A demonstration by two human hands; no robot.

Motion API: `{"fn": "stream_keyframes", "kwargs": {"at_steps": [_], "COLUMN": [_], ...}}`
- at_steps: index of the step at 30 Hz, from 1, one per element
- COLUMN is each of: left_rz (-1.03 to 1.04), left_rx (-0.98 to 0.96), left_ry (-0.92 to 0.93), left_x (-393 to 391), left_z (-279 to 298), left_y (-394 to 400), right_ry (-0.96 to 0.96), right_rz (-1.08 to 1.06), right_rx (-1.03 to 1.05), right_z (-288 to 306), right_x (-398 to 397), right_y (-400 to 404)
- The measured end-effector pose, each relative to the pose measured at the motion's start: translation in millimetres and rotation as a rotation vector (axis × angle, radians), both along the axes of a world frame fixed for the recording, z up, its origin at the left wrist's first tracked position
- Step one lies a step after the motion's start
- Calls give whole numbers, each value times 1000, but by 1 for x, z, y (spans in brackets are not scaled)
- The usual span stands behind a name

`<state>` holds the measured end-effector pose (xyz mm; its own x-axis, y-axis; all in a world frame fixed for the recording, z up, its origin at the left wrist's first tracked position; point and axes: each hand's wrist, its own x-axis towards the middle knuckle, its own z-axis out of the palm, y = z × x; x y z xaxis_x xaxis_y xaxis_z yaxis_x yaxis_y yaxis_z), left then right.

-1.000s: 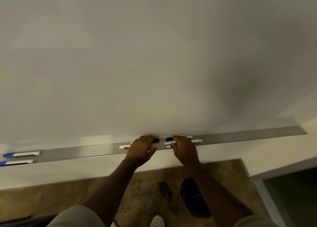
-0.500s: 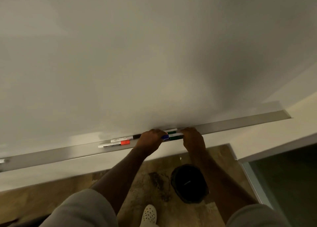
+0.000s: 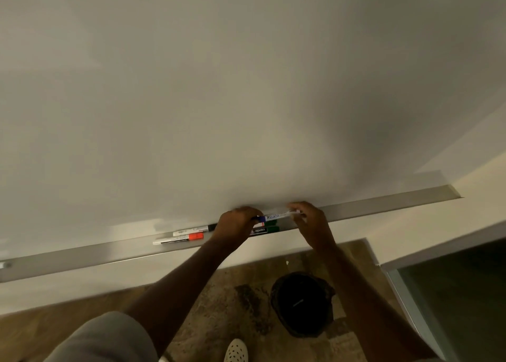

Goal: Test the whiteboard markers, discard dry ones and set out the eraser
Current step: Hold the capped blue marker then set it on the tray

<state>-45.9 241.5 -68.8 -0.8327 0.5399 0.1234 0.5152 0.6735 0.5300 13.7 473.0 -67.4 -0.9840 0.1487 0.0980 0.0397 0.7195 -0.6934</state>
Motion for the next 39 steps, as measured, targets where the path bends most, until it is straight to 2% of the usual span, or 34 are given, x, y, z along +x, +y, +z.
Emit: {"fn": "stream_keyframes", "kwargs": {"at_steps": [3,8,11,15,22,25,31,39], "left_rz": [67,68,-9,-95,-7,56,150,-33], "left_rx": [240,832,976,1146,1378,1447,1491,1499], "left_ry": [-79,-388,-407,-341,-142,-56,89,171], "left_x": [1,13,24,33,44,48,57,71], "left_z": [25,98,137,185,268,301,360,421], "left_y": [-5,-7,-8,-13,-24,-29,-50,-98], "right_ry": [113,245,368,474,617,670,702,829], "right_rz": [-67,-161,-169,-161,-73,45,164,239], "right_rx": [-232,-656,-836,-1037,-1372,-1447,-1421,-1382], "right_z": [27,87,129,186,276,305,364,434], "right_x": [5,9,7,3,8,10,15,23], "right_y": [-4,-24,-37,-59,-122,-159,-218,-269]}}
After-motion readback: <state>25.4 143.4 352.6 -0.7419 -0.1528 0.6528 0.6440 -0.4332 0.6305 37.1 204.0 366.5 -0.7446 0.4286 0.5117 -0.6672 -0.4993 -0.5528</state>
